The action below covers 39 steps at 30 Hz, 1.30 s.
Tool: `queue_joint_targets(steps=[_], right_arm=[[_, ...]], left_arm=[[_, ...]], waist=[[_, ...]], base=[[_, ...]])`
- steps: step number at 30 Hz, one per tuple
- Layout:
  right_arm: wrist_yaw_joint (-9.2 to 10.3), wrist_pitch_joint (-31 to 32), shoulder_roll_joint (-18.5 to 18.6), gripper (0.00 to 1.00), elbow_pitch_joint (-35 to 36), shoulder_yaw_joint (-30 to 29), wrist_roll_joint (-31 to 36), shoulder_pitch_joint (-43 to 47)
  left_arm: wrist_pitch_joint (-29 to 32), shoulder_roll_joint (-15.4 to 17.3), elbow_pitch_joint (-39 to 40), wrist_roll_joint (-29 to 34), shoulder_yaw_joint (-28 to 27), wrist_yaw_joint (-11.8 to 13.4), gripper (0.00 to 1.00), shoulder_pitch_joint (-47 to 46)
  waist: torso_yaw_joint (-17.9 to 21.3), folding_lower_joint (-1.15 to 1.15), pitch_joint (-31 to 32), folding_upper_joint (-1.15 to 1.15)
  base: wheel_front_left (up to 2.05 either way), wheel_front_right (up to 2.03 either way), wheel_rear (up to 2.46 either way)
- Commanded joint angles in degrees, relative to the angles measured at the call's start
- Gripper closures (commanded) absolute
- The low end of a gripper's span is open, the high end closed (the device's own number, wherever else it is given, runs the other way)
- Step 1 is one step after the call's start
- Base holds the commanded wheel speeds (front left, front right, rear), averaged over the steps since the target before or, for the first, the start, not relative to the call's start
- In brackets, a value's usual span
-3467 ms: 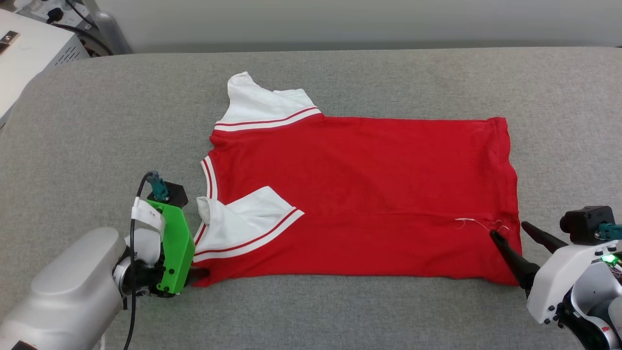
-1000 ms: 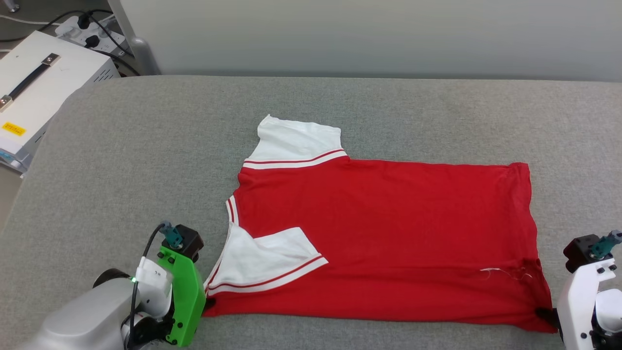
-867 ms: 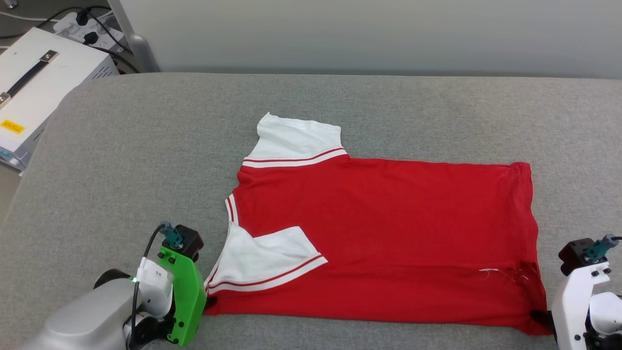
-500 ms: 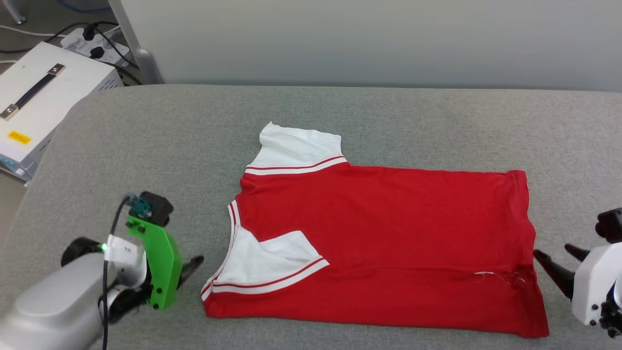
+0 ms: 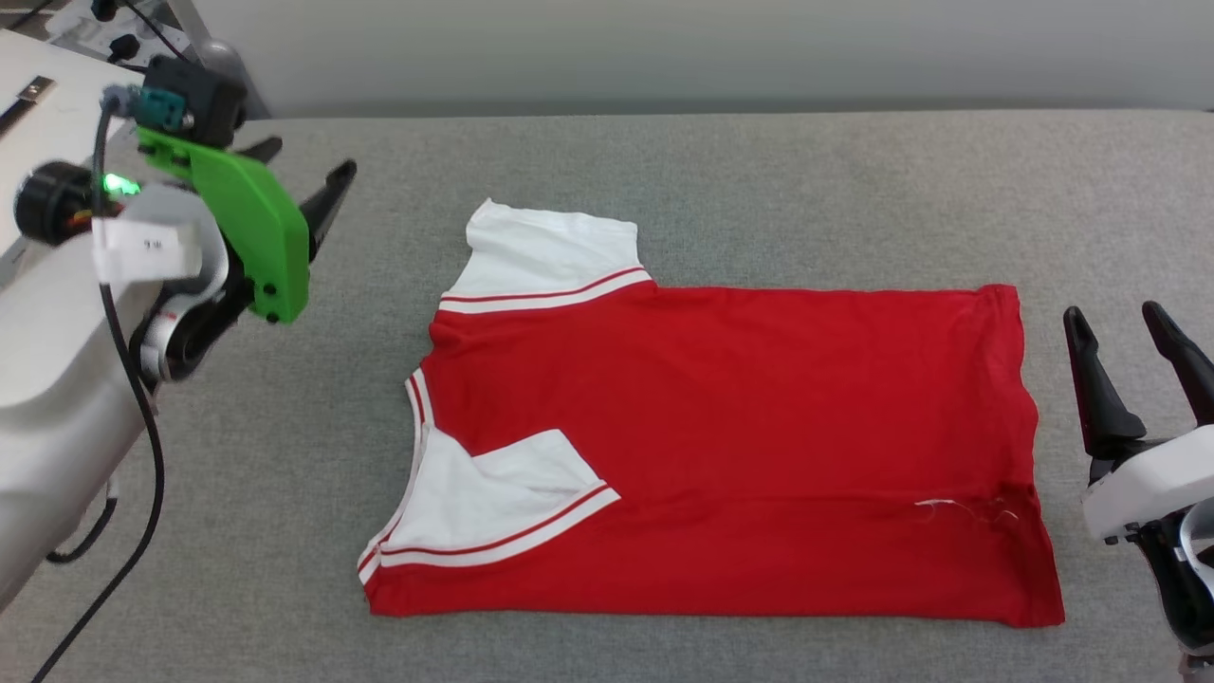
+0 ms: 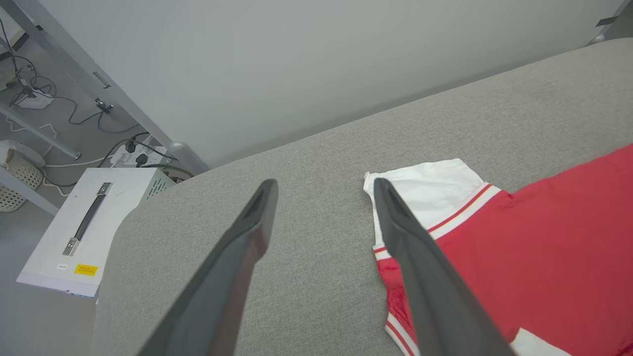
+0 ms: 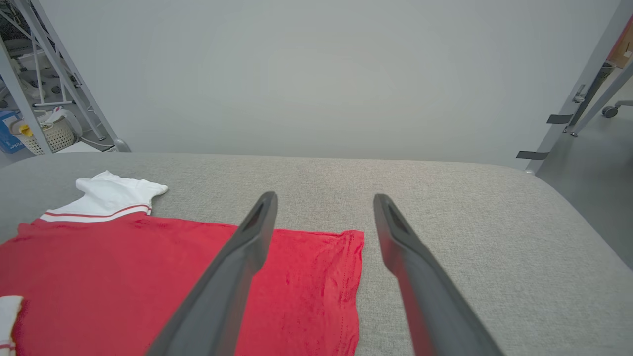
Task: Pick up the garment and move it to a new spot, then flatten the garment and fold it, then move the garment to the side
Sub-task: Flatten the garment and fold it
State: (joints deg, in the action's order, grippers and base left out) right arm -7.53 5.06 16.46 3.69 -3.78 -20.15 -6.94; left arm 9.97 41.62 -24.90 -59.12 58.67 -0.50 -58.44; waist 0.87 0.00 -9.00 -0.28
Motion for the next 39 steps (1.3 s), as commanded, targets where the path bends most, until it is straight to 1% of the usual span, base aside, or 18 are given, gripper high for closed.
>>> queue_joint_targets(steps=[1,4,9,13,16,20,22,25,28,35,36,37,39], right_arm=[[0.04,-0.98,-1.01,0.00,1.38,-0.41,0.84,-0.08],[0.04,-2.12,-3.25,0.00,4.35,-0.72,2.32,-0.19],[0.04,-2.79,-5.57,0.00,7.69,0.31,4.10,-0.36],[0.04,-3.18,-6.19,0.00,9.17,1.64,5.01,-1.41],[0.04,-3.47,-6.41,0.00,9.78,2.36,5.37,-2.18],[0.04,-3.85,-6.56,0.00,9.69,3.13,5.37,-3.35],[0.04,-3.97,-6.63,0.00,9.61,3.57,5.38,-3.79],[0.04,-4.26,-6.63,0.00,9.22,4.10,5.20,-4.49],[0.04,-4.73,-6.50,0.00,8.51,4.39,4.86,-5.12],[0.04,-5.45,-6.06,0.00,6.90,4.75,4.35,-5.76],[0.04,-5.43,-5.96,0.00,6.75,4.70,4.24,-5.92],[0.04,-5.45,-5.76,0.00,6.67,4.65,4.12,-6.16],[0.04,-5.42,-5.25,0.00,6.69,4.33,4.08,-6.76]], left_arm=[[0.03,-1.17,-0.75,0.46,-0.41,-0.20,0.00,-2.53],[1.29,-2.45,-3.03,2.56,-0.22,-1.15,0.00,-7.93],[6.24,-6.06,-7.93,1.21,-0.53,-3.43,0.00,-14.66],[12.30,-8.47,-12.28,-0.15,0.29,-4.98,0.00,-19.04],[19.83,-10.12,-15.46,-2.72,1.32,-5.84,0.00,-20.95],[28.70,-10.80,-18.44,-5.09,2.75,-6.40,0.00,-22.87],[31.86,-10.72,-19.71,-5.00,3.81,-6.51,0.00,-23.78],[34.65,-10.65,-21.52,-5.50,4.35,-6.60,0.00,-24.38],[36.90,-10.31,-23.00,-4.73,5.83,-6.68,0.00,-24.63],[40.07,-9.91,-24.69,-4.29,8.74,-6.87,0.00,-22.42],[40.08,-9.91,-24.59,-4.26,9.01,-6.89,0.65,-22.19],[39.83,-9.90,-24.38,-4.13,9.32,-6.91,1.00,-22.02],[38.61,-9.91,-23.86,-3.96,9.59,-6.94,1.00,-21.88]], waist=[[2.31,0.00,-4.03,0.28],[3.71,0.00,-7.34,0.28],[5.74,0.00,-12.07,0.28],[7.51,0.00,-15.48,0.28],[8.62,0.00,-17.60,0.28],[9.92,0.00,-19.89,0.28],[10.45,0.00,-20.98,0.28],[11.23,0.00,-22.41,0.28],[11.85,0.00,-23.53,0.28],[11.91,0.00,-24.06,0.28],[11.79,0.00,-23.94,0.28],[11.62,0.00,-23.75,0.28],[11.12,0.00,-23.18,0.28]], base=[[0.00,0.00,0.00],[0.00,0.00,0.00],[0.00,0.00,0.00],[0.00,0.00,0.00],[0.00,0.00,0.00],[0.00,0.00,0.00],[0.00,0.00,0.00],[0.00,0.00,0.00],[0.00,0.00,0.00],[0.00,0.00,0.00],[0.00,0.00,0.00],[0.00,0.00,0.00],[0.00,0.00,0.00]])
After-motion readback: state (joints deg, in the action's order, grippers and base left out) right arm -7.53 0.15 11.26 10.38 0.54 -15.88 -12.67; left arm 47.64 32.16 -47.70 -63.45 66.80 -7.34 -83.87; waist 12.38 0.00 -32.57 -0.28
